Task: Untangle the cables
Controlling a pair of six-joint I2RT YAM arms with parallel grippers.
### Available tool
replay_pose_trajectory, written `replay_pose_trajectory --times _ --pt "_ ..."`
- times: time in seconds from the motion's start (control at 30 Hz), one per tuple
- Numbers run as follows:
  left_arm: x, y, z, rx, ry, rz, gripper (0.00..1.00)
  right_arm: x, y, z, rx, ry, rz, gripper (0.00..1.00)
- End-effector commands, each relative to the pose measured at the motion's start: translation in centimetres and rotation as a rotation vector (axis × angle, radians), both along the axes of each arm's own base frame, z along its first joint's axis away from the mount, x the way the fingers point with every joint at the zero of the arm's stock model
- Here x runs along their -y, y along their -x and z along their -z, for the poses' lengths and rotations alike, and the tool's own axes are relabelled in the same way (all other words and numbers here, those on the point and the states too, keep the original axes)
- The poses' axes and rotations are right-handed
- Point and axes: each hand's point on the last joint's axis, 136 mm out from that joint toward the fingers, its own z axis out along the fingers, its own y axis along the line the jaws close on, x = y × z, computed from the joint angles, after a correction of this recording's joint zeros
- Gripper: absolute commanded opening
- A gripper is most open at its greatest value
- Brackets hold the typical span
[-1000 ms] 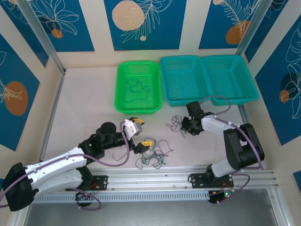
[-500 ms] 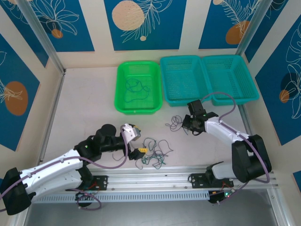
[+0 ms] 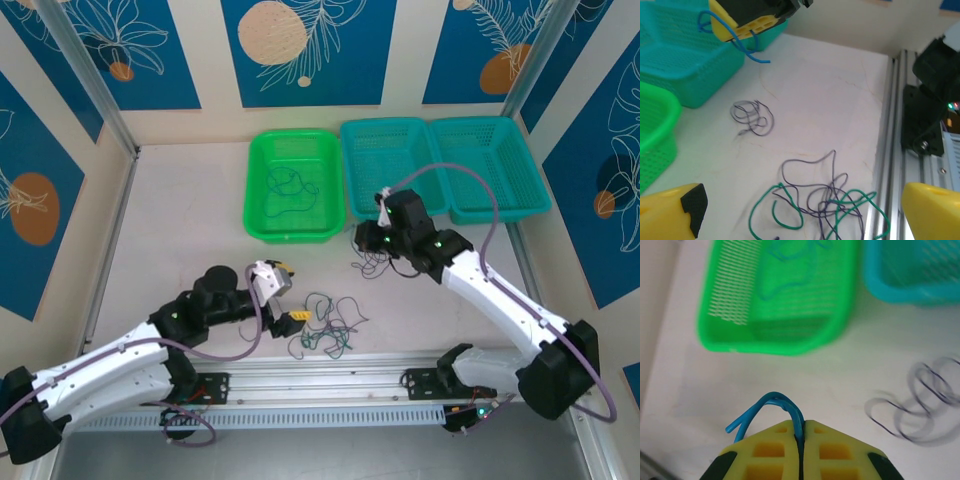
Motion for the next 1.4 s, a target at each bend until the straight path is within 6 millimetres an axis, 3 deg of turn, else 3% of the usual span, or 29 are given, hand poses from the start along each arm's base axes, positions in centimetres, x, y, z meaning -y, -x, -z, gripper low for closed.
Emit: replay_pose_trajectory --times 0.0,0.17,0.27,0.33,0.47,0.6,0.73,0.9,1.0,1.17,1.37 --pt "-1.7 -1.7 -1.0 0.011 0.021 -0.153 1.0 -3.3 -2.8 -2.1 0.075 -0.006 -0.064 0.08" --pt "-5.2 -4.1 -0.7 -0.031 -0.041 -0.404 1.0 -6.9 -8.9 -0.3 0.087 0.071 -0.085 0.08" --pt "-6.0 -4.2 0.4 -0.083 -0.117 -0.446 1.0 -8.8 -12.2 2.0 0.066 0.137 -0.094 0.08" --pt "-6.4 -4.2 1.2 -0.117 -0.153 -0.467 1.0 -9.9 -13.7 3.7 0.034 0.162 -0.107 0.13" --pt "-6.8 -4.5 2.1 -0.161 -0.184 -0.508 1.0 -11.3 -15.4 4.7 -0.006 0.193 -0.125 0.39" --pt "-6.8 -4.5 2.6 -0.178 -0.203 -0.513 1.0 -11.1 -15.2 2.3 0.035 0.183 -0.132 0.43" --pt "-6.7 -4.8 3.0 -0.198 -0.21 -0.526 1.0 -9.3 -12.5 -0.6 0.067 0.159 -0.128 0.42" --pt "-6.2 -5.1 3.9 -0.231 -0.213 -0.526 1.0 -6.0 -5.7 -1.4 0.092 0.088 -0.102 0.41" --pt "-6.3 -5.6 4.8 -0.264 -0.238 -0.559 1.0 -3.5 -1.6 -0.1 0.08 0.079 -0.058 0.41" --pt "-8.5 -7.3 7.0 -0.398 -0.25 -0.742 0.94 -0.1 3.7 3.4 -0.002 0.086 -0.014 0.41" --pt "-8.6 -7.6 11.8 -0.742 -0.03 -0.939 0.69 -0.7 7.0 6.6 -0.097 0.122 -0.058 0.41"
